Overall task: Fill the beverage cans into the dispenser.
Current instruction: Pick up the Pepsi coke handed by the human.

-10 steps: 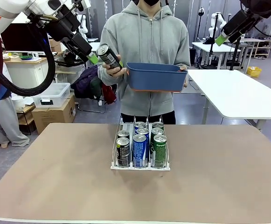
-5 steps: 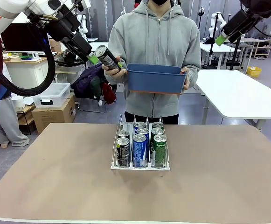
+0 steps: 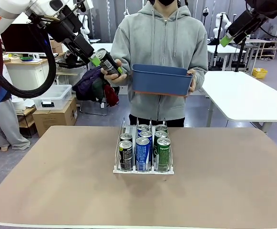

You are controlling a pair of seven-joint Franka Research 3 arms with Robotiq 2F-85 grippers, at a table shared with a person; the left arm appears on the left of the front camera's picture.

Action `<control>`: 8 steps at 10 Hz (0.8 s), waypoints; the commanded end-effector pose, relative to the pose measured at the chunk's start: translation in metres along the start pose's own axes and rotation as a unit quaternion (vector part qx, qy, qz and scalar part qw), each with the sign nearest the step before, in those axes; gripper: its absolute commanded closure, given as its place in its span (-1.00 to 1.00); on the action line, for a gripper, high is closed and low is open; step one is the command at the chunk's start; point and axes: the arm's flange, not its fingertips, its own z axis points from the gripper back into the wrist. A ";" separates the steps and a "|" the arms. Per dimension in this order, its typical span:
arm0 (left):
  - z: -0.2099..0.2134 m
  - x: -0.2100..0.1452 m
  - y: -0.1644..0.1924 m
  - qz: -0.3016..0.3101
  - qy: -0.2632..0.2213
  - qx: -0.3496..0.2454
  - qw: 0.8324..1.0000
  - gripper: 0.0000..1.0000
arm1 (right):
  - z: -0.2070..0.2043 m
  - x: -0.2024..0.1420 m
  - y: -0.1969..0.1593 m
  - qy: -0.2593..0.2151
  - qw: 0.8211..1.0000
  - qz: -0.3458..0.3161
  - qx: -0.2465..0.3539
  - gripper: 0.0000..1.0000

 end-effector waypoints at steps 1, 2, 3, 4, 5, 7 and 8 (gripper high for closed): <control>-0.003 0.000 0.008 -0.039 0.012 0.051 0.998 -1.00 | 0.000 -0.001 0.000 -0.004 1.000 0.004 0.010 -1.00; -0.006 0.002 0.007 -0.046 0.019 0.075 0.996 -1.00 | 0.000 -0.001 0.000 -0.004 1.000 0.004 0.010 -1.00; -0.007 0.003 0.004 -0.055 0.015 0.084 0.995 -1.00 | 0.000 -0.001 0.000 -0.004 1.000 0.004 0.010 -1.00; -0.008 0.005 0.006 -0.064 0.006 0.076 0.995 -1.00 | 0.000 -0.001 0.000 -0.004 1.000 0.004 0.010 -1.00; -0.011 0.007 0.008 -0.071 -0.004 0.071 0.995 -1.00 | 0.000 -0.001 0.000 -0.004 1.000 0.004 0.010 -1.00; -0.017 0.008 0.013 -0.066 -0.022 0.054 0.996 -1.00 | 0.000 -0.001 0.000 -0.004 1.000 0.004 0.010 -1.00; -0.018 0.008 0.015 -0.069 -0.027 0.059 0.996 -1.00 | 0.000 -0.001 0.000 -0.004 1.000 0.004 0.010 -1.00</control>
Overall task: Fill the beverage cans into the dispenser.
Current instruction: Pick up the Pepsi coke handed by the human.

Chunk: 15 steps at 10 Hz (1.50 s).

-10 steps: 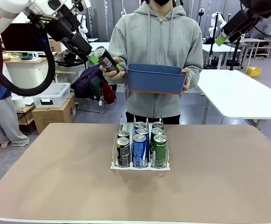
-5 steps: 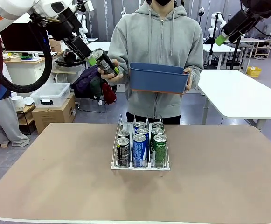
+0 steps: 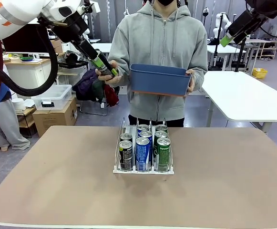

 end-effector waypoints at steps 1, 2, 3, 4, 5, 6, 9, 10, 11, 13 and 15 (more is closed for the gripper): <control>-0.007 -0.007 0.003 -0.010 -0.024 0.002 1.000 -1.00 | 0.000 -0.001 0.000 -0.004 1.000 0.004 0.010 -1.00; -0.008 -0.006 0.005 -0.013 -0.027 0.007 1.000 -1.00 | 0.000 -0.001 0.000 -0.004 1.000 0.004 0.010 -1.00; -0.008 -0.006 0.007 -0.016 -0.027 0.018 0.999 -1.00 | 0.000 -0.001 0.000 -0.004 1.000 0.004 0.010 -1.00; -0.009 -0.006 0.006 -0.016 -0.032 0.018 0.999 -1.00 | 0.000 -0.001 0.000 -0.004 1.000 0.004 0.010 -1.00; -0.011 -0.005 0.006 -0.015 -0.031 0.014 0.999 -1.00 | 0.000 -0.001 0.000 -0.004 1.000 0.004 0.010 -1.00; -0.012 -0.005 0.008 -0.015 -0.031 0.013 0.999 -1.00 | 0.000 -0.001 0.000 -0.004 1.000 0.004 0.010 -1.00; -0.015 -0.004 0.007 -0.012 -0.026 0.008 1.000 -1.00 | 0.000 -0.001 0.000 -0.004 1.000 0.004 0.010 -1.00; -0.010 0.002 0.007 -0.001 -0.015 0.015 1.000 -1.00 | 0.000 -0.001 0.000 -0.004 1.000 0.004 0.010 -1.00; -0.010 0.002 0.007 -0.001 -0.015 0.015 1.000 -1.00 | 0.000 -0.001 0.000 -0.004 1.000 0.004 0.010 -1.00; -0.011 0.002 0.007 -0.001 -0.014 0.014 1.000 -1.00 | 0.000 -0.001 0.000 -0.004 1.000 0.004 0.010 -1.00; -0.011 0.003 0.008 0.001 -0.007 0.019 1.000 -0.60 | 0.000 -0.001 0.000 -0.004 1.000 0.004 0.010 -1.00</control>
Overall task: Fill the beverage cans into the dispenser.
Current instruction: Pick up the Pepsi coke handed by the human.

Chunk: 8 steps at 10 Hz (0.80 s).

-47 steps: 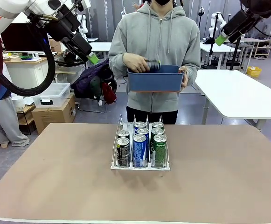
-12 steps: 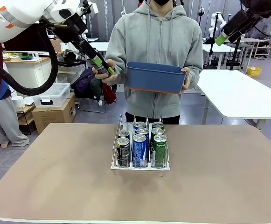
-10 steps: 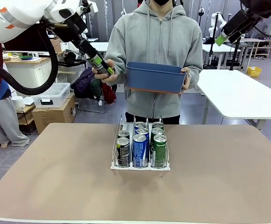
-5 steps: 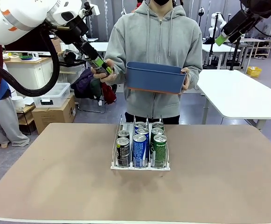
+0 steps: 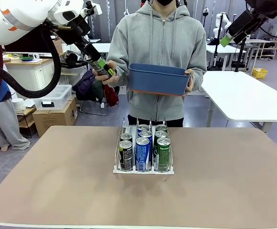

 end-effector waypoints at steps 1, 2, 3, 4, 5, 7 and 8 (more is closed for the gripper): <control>0.000 0.000 0.000 0.002 0.009 0.005 1.000 -0.20 | 0.000 -0.001 0.000 -0.004 1.000 0.004 0.010 -1.00; 0.001 -0.001 0.000 0.003 0.009 0.006 1.000 -0.49 | 0.000 -0.001 0.000 -0.004 1.000 0.004 0.010 -1.00; 0.002 -0.003 0.001 0.005 0.013 0.007 1.000 0.20 | 0.000 -0.001 0.000 -0.004 1.000 0.004 0.010 -1.00; 0.003 -0.003 0.000 0.005 0.015 0.009 1.000 -0.09 | 0.000 -0.001 0.000 -0.004 1.000 0.004 0.010 -1.00; 0.004 -0.002 0.000 0.003 0.021 0.013 1.000 0.60 | 0.000 -0.001 0.000 -0.004 1.000 0.004 0.010 -1.00; 0.007 0.000 -0.001 0.010 0.022 0.026 0.999 1.00 | 0.000 -0.001 0.000 -0.004 1.000 0.004 0.010 -1.00; 0.009 0.001 0.000 0.007 0.017 0.025 1.000 0.71 | 0.000 -0.001 0.000 -0.004 1.000 0.004 0.010 -1.00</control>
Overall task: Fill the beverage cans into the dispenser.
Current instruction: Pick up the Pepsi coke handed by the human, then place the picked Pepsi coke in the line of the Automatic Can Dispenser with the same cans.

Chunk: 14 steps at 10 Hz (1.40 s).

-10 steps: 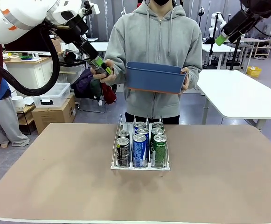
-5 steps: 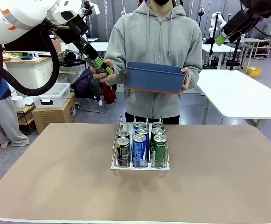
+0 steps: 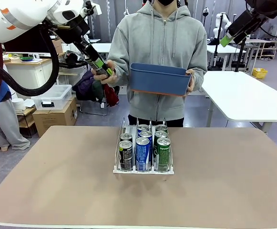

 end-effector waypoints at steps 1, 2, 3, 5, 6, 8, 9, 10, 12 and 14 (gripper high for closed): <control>0.005 0.000 -0.002 0.000 0.008 0.019 1.000 1.00 | 0.000 -0.001 0.000 -0.004 1.000 0.004 0.010 -1.00; 0.006 0.001 -0.003 -0.002 0.008 0.023 1.000 1.00 | 0.000 -0.001 0.000 -0.004 1.000 0.004 0.010 -1.00; 0.007 0.002 -0.005 -0.010 0.007 0.022 1.000 1.00 | 0.000 -0.001 0.000 -0.004 1.000 0.004 0.010 -1.00; 0.006 0.003 0.000 0.024 -0.011 -0.029 0.999 0.25 | 0.000 -0.001 0.000 -0.004 1.000 0.004 0.010 -1.00; 0.004 0.003 -0.002 -0.007 0.003 0.009 1.000 0.25 | 0.000 -0.001 0.000 -0.004 1.000 0.004 0.010 -1.00; 0.004 0.003 -0.002 -0.007 0.003 0.009 1.000 0.25 | 0.000 -0.001 0.000 -0.004 1.000 0.004 0.010 -1.00; 0.004 0.003 -0.002 -0.007 0.003 0.009 1.000 0.25 | 0.000 -0.001 0.000 -0.004 1.000 0.004 0.010 -1.00; 0.004 0.003 -0.002 -0.007 0.003 0.009 1.000 0.25 | 0.000 -0.001 0.000 -0.004 1.000 0.004 0.010 -1.00; 0.004 0.003 -0.002 -0.007 0.003 0.009 1.000 0.25 | 0.000 -0.001 0.000 -0.004 1.000 0.004 0.010 -1.00; 0.004 0.003 -0.002 -0.007 0.003 0.009 1.000 0.25 | 0.000 -0.001 0.000 -0.004 1.000 0.004 0.010 -1.00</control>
